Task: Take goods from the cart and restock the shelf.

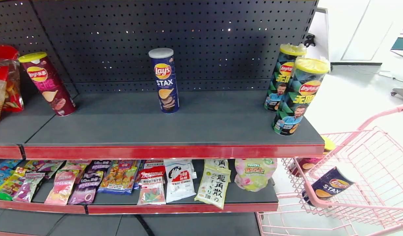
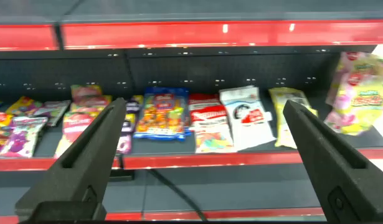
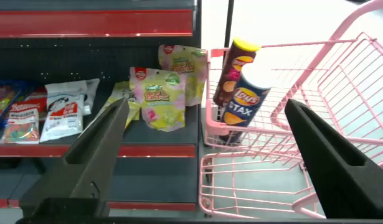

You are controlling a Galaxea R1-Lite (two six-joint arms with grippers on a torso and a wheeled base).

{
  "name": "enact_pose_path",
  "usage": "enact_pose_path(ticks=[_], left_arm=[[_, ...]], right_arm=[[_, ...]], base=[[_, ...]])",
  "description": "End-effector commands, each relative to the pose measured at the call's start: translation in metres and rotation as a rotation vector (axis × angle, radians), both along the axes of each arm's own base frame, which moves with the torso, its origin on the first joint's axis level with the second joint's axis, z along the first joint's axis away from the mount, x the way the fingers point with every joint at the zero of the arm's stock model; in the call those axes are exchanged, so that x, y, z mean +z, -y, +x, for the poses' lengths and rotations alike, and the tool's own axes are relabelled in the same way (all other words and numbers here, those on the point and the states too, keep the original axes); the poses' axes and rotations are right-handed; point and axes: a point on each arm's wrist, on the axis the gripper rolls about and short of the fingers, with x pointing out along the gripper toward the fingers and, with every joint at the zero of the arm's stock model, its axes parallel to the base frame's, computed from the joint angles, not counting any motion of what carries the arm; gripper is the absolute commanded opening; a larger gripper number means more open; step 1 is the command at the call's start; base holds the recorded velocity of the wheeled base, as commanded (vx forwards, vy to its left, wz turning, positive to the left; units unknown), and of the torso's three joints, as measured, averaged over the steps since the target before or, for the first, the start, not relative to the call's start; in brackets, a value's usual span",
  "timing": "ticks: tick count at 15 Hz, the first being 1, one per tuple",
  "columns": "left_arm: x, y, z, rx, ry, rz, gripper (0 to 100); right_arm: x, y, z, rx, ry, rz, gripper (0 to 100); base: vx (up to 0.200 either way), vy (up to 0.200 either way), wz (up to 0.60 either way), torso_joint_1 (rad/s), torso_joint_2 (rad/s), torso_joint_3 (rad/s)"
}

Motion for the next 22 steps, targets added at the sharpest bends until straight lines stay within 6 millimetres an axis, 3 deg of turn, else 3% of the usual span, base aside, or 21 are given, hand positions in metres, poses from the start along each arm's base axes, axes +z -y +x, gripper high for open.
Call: enact_pose_path(ticks=[1, 5, 7, 17, 22], left_arm=[[-0.0001, 0.0000, 0.0001, 0.000, -0.002, -0.001, 100], [-0.0001, 0.0000, 0.0001, 0.000, -0.002, -0.001, 100], [-0.0001, 0.0000, 0.0001, 0.000, -0.002, -0.001, 100], [-0.0001, 0.0000, 0.0001, 0.000, -0.002, 0.001, 100], [-0.0001, 0.0000, 0.0001, 0.000, -0.002, 0.001, 100]], right_arm=[[0.0000, 0.0000, 0.0001, 0.000, -0.002, -0.001, 100], [0.0000, 0.0000, 0.0001, 0.000, -0.002, 0.001, 100], [0.0000, 0.0000, 0.0001, -0.001, -0.002, -0.001, 100], [0.0000, 0.0001, 0.0001, -0.006, -0.002, 0.002, 100], [0.0000, 0.0001, 0.0001, -0.005, -0.002, 0.004, 100]], base=[[0.000, -0.200, 0.00, 0.012, 0.00, 0.002], [0.000, -0.200, 0.00, 0.005, 0.00, 0.000], [0.000, 0.000, 0.00, 0.000, 0.00, 0.000], [0.000, 0.000, -0.60, 0.001, 0.00, 0.000], [0.000, 0.000, 0.00, 0.000, 0.00, 0.000]])
